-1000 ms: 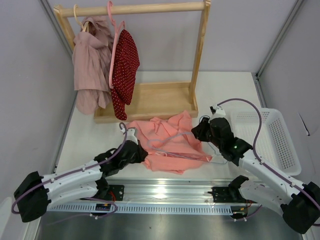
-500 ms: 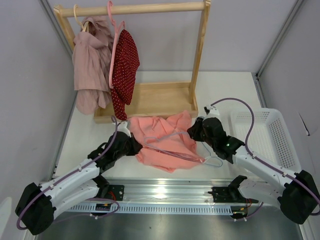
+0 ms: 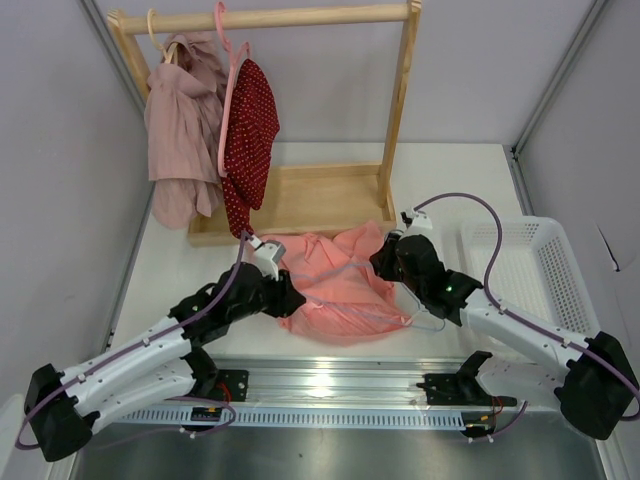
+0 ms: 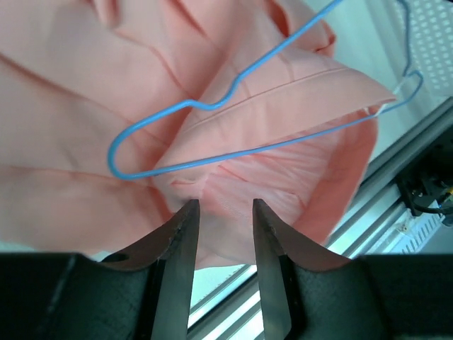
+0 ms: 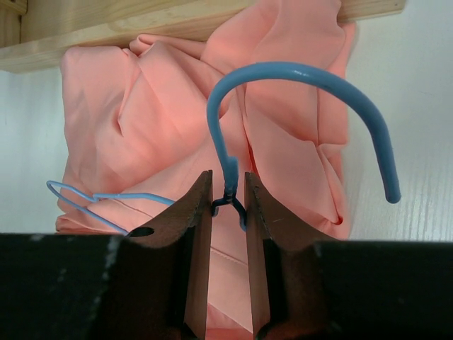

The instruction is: Place the skirt on the hanger

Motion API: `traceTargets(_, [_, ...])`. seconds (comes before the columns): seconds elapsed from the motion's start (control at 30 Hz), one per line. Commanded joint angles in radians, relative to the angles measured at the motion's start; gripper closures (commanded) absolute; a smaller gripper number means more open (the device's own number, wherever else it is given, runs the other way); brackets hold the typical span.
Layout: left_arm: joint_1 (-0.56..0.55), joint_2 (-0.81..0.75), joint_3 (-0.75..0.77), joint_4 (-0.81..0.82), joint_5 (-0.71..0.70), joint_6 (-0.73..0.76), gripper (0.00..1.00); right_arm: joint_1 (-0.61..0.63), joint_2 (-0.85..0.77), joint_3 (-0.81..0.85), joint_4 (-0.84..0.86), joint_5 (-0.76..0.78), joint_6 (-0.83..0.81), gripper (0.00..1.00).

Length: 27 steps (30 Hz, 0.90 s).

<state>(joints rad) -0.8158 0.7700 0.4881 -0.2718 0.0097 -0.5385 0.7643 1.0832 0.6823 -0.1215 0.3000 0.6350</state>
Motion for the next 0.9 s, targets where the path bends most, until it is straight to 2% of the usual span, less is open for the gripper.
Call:
traceTargets(0.0, [-0.054, -0.009, 0.079, -0.023, -0.046, 0.051, 0.6, 0.01, 0.001, 0.043, 0.016, 0.057, -0.003, 1.0])
traceTargets(0.13, [-0.082, 0.029, 0.107, 0.006, -0.057, 0.052, 0.66, 0.02, 0.006, 0.048, 0.013, 0.068, -0.001, 1.0])
traceTargets(0.33, [-0.174, 0.132, 0.129, 0.043, -0.073, 0.063, 0.67, 0.033, 0.006, 0.054, 0.003, 0.09, 0.005, 1.0])
traceTargets(0.47, [-0.223, 0.228, 0.074, 0.077, -0.134, 0.031, 0.74, 0.035, 0.006, 0.06, -0.001, 0.1, 0.009, 1.0])
traceTargets(0.53, [-0.25, 0.249, 0.063, 0.098, -0.164, -0.006, 0.83, 0.038, 0.007, 0.063, -0.004, 0.105, 0.006, 1.0])
traceTargets(0.7, [-0.278, 0.253, -0.002, 0.123, -0.279, -0.06, 0.92, 0.036, 0.018, 0.066, 0.014, 0.114, 0.0, 1.0])
traceTargets(0.87, [-0.289, 0.276, -0.029, 0.118, -0.313, -0.074, 0.96, 0.033, 0.041, 0.082, 0.039, 0.133, -0.017, 1.0])
